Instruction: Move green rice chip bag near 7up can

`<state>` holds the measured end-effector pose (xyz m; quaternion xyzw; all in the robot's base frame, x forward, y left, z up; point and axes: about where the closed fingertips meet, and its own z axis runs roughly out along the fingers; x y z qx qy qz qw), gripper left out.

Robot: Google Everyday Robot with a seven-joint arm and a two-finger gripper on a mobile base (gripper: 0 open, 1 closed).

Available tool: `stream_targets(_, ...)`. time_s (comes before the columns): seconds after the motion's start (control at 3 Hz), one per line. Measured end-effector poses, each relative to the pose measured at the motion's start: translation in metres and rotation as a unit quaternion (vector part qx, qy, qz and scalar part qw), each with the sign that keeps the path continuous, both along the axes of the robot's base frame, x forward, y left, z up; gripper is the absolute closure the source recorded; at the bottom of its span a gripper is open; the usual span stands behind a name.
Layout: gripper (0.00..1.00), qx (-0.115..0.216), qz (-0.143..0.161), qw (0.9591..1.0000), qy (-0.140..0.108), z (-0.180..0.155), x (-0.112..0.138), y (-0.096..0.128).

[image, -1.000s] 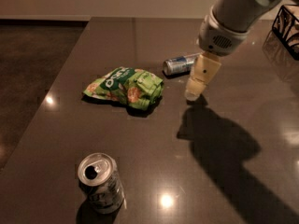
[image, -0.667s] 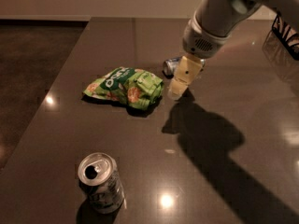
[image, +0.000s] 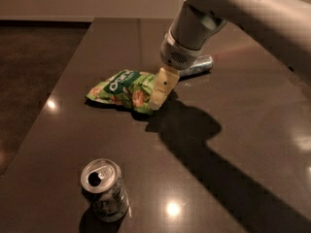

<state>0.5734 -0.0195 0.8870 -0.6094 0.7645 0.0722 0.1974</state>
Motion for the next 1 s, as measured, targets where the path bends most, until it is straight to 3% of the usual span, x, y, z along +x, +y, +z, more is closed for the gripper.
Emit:
stream_targets(0.67, 0.00, 0.008, 0.025, 0.9994, 0.022, -0.016, -0.002, 0.036)
stream_targets(1.0, 0.18, 0.006, 0.038, 0.9987, 0.035, -0.020, -0.006, 0.049)
